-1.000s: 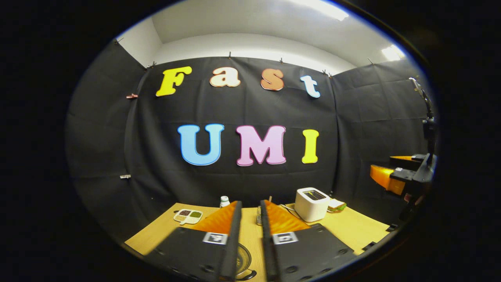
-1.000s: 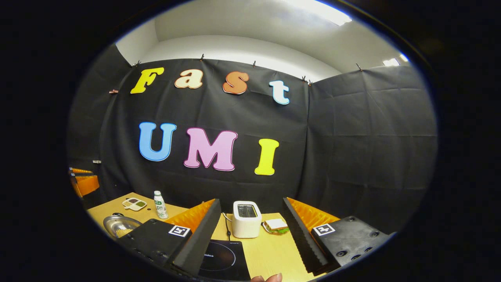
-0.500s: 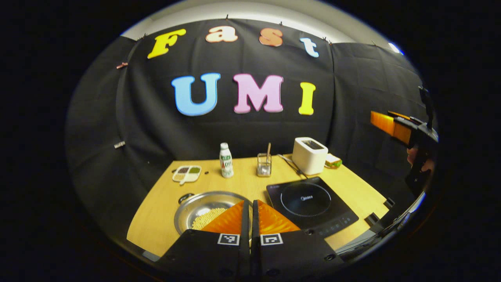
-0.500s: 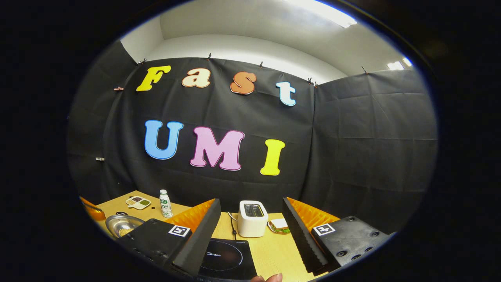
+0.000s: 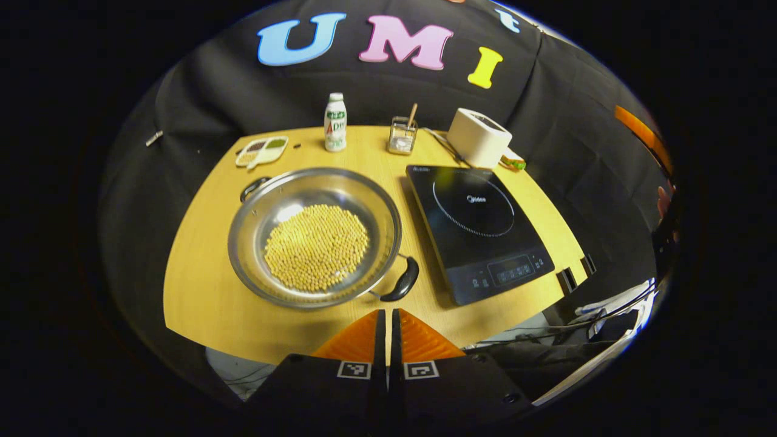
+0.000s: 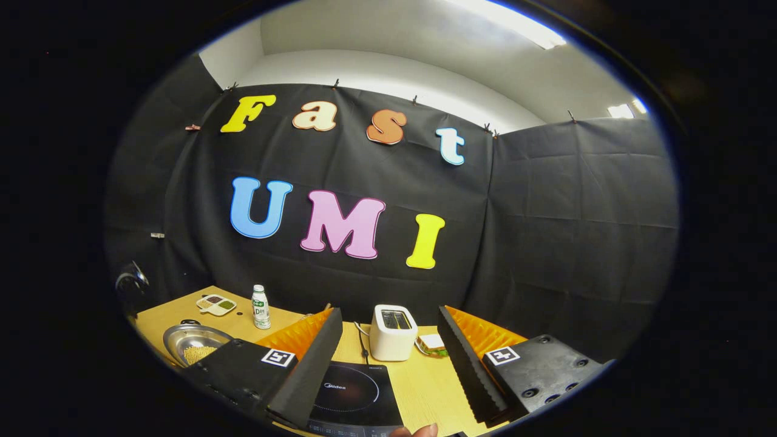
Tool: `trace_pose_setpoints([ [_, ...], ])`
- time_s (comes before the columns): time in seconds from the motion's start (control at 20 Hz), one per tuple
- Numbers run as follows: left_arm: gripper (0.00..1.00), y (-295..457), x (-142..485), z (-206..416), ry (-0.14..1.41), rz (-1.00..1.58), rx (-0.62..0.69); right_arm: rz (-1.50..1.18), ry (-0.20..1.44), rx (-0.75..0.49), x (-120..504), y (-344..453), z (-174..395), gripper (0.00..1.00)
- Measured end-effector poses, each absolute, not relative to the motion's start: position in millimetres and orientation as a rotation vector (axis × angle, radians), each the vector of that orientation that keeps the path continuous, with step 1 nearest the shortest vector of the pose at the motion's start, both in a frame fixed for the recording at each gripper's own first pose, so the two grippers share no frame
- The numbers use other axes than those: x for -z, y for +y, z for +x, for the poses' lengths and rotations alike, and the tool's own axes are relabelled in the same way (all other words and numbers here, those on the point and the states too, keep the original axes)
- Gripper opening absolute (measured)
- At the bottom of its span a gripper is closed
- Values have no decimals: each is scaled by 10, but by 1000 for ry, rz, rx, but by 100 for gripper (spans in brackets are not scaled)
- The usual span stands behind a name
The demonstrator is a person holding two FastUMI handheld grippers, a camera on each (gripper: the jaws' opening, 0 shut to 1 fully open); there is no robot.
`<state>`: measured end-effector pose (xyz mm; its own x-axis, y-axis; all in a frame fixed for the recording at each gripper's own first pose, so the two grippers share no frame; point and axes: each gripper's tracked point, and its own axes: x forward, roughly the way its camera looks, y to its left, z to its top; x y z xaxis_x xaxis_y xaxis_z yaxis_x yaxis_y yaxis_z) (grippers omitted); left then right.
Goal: First push the handle of the pot to place it horizontally, then grasp the pot with both hands and set it on the induction cooktop.
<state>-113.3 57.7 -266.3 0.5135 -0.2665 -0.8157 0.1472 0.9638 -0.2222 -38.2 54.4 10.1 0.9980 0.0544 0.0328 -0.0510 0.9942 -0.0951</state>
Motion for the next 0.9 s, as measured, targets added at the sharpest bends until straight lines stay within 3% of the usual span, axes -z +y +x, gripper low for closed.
trace_pose_setpoints([
  [0.25, 5, 603, 3100, -1134, 1149, -113, 276, -100, -28, -31, -81, 490, -393, 98],
  [0.9, 5, 469, 3453, -760, 1211, -52, 294, -101, -15, 21, -17, 266, -341, 98],
])
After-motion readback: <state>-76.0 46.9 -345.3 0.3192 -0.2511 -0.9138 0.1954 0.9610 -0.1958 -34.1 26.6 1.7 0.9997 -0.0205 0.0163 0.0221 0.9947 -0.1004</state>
